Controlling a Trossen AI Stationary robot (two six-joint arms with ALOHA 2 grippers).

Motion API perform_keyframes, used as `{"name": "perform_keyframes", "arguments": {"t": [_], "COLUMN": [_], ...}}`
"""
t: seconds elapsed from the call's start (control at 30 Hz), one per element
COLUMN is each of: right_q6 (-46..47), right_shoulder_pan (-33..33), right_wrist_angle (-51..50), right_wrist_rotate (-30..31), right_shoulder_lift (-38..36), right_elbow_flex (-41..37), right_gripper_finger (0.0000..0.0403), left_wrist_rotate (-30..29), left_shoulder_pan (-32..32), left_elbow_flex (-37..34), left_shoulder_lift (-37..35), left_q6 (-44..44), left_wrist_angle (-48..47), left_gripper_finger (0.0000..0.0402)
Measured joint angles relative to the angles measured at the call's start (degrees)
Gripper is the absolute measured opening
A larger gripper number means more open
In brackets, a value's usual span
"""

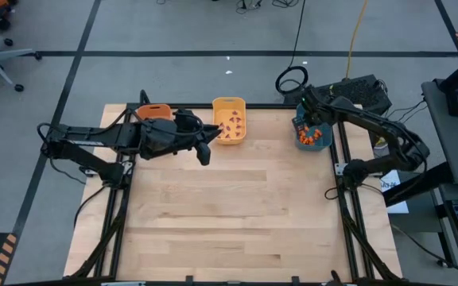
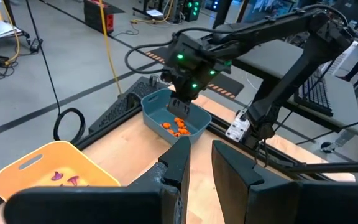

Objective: Sort Halloween decoration
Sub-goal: Put the orange skeleton toy into the blue bin, then return to Home Position

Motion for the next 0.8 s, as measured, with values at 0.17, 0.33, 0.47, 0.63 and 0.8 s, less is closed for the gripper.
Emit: {"name": "perform_keyframes", "arguments": {"t": [0.17,0.33,0.47,0.63,0.8], "right_q6": [0.43,0.4,0.11,1.03,3.79], "right_shoulder_pan": [-2.02,-3.56,-3.98,-3.97,-2.97], "right_wrist_angle": [0.03,-0.05,0.16,-2.41,-7.8], "right_wrist_rotate": [-0.78,-4.72,-4.7,-4.76,-5.4], "right_shoulder_lift": [1.96,3.55,3.99,1.69,-4.01], "right_elbow_flex": [0.0,0.0,0.0,0.4,2.77], "right_gripper_finger": [0.0027,0.0037,0.0067,0.0128,0.0182], "left_wrist_rotate": [0.23,0.26,0.31,2.11,2.19], "left_shoulder_pan": [-0.01,0.09,0.76,0.79,0.81], "left_elbow_flex": [0.0,-0.07,-0.72,-0.87,-0.9], "left_shoulder_lift": [0.0,0.0,-0.02,-0.02,-0.02], "left_q6": [0.04,0.48,4.89,9.12,7.61], "left_wrist_angle": [-0.02,0.06,-0.04,-0.08,-0.04], "left_gripper_finger": [0.0066,0.0066,0.0066,0.0066,0.0066]}}
